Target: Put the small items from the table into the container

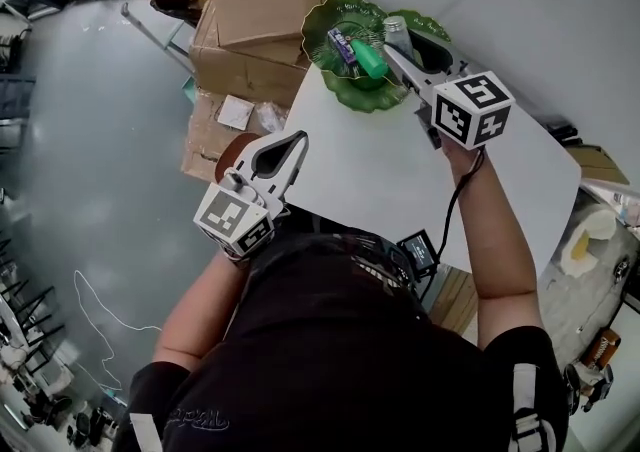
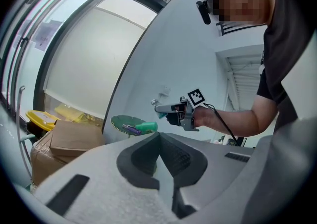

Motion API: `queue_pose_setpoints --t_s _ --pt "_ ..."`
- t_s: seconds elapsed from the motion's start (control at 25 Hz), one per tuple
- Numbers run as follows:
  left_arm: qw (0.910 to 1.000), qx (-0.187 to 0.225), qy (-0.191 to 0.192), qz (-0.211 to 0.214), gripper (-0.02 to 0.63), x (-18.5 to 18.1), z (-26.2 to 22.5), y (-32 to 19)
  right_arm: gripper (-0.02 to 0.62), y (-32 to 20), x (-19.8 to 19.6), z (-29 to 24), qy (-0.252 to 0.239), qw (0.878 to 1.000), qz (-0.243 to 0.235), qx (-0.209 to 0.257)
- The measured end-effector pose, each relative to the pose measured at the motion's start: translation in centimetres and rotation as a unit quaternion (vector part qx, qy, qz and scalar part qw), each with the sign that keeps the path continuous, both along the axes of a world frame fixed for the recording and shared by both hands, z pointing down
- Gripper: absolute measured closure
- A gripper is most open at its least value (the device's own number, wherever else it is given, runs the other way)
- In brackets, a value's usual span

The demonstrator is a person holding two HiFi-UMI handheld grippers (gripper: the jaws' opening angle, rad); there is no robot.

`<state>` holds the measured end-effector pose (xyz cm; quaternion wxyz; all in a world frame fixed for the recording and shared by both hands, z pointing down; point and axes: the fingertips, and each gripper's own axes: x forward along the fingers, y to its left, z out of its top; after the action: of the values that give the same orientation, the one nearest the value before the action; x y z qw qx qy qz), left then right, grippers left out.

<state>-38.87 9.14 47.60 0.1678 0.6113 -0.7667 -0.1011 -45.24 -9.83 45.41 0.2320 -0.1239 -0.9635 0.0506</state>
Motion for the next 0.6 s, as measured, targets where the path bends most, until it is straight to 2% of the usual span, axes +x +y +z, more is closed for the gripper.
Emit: queue_pose_setpoints --t_s 0.28,0.6 --pt "0.9997 -0.011 0.015 -0.015 0.6 0.2 1.3 0.4 0.408 -0.7 -4.2 2.1 0.047 0.998 -0.04 0.031" --pt "0.9992 -0.015 0.025 -0.027 0.598 0.3 2.1 0.7 0.408 -0.3 -6.3 4.9 0.098 0.991 -0.067 0.057"
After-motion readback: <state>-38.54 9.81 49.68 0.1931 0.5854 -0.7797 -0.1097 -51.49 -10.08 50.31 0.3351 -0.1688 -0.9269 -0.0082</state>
